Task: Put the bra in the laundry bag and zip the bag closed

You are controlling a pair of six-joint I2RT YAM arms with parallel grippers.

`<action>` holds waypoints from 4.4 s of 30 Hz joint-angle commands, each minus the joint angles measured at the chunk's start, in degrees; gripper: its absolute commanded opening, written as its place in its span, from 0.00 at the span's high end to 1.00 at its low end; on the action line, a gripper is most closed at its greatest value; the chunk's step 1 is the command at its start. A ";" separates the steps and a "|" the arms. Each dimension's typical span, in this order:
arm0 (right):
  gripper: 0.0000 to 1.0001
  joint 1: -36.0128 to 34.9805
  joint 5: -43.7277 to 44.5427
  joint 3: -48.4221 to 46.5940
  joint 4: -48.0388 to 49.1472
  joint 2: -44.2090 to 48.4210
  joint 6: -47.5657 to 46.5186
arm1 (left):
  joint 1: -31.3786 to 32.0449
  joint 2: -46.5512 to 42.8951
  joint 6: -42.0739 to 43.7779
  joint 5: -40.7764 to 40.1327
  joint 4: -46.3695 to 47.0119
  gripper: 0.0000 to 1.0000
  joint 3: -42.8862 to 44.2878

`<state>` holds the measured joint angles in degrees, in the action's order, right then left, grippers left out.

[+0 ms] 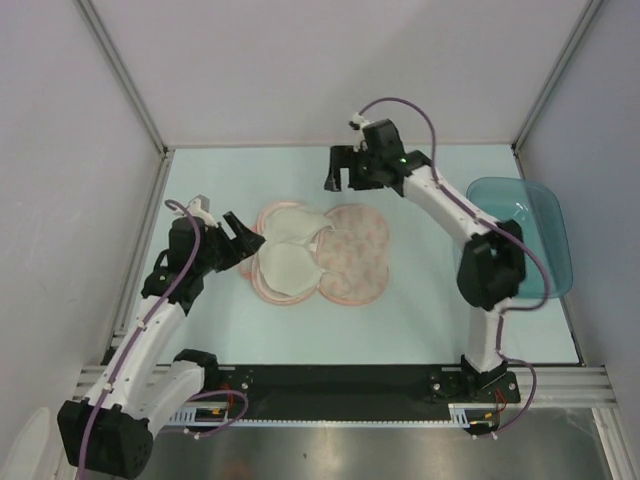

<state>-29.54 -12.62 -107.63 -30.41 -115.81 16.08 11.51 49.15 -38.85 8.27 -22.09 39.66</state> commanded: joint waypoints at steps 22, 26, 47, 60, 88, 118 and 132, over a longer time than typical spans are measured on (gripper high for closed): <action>0.37 -2.10 18.51 62.99 29.89 24.76 22.51 | -13.62 37.42 11.51 21.17 11.36 0.19 11.05; 0.40 -2.01 21.23 63.07 28.66 25.36 20.49 | -13.62 36.55 12.74 21.26 11.28 0.22 10.79; 0.36 3.52 11.92 65.18 29.89 23.79 16.26 | -3.70 28.56 12.74 25.12 7.14 0.34 15.01; 1.00 4.23 18.59 68.00 24.99 28.52 17.23 | 5.64 17.73 10.20 15.98 5.48 0.32 12.19; 1.00 -15.01 31.78 44.02 -1.31 40.85 11.61 | -1.66 24.86 -0.17 9.84 21.91 0.36 -4.06; 0.22 -5.02 -4.07 50.75 26.99 28.79 21.54 | 0.60 18.60 10.90 20.30 12.43 0.16 1.02; 0.17 5.90 -15.85 62.37 38.76 26.95 20.39 | 6.33 37.33 18.55 15.20 8.64 0.62 16.23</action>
<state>-23.92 -25.74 -45.21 2.33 -89.08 36.84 16.67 83.53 -23.90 25.32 -11.92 51.33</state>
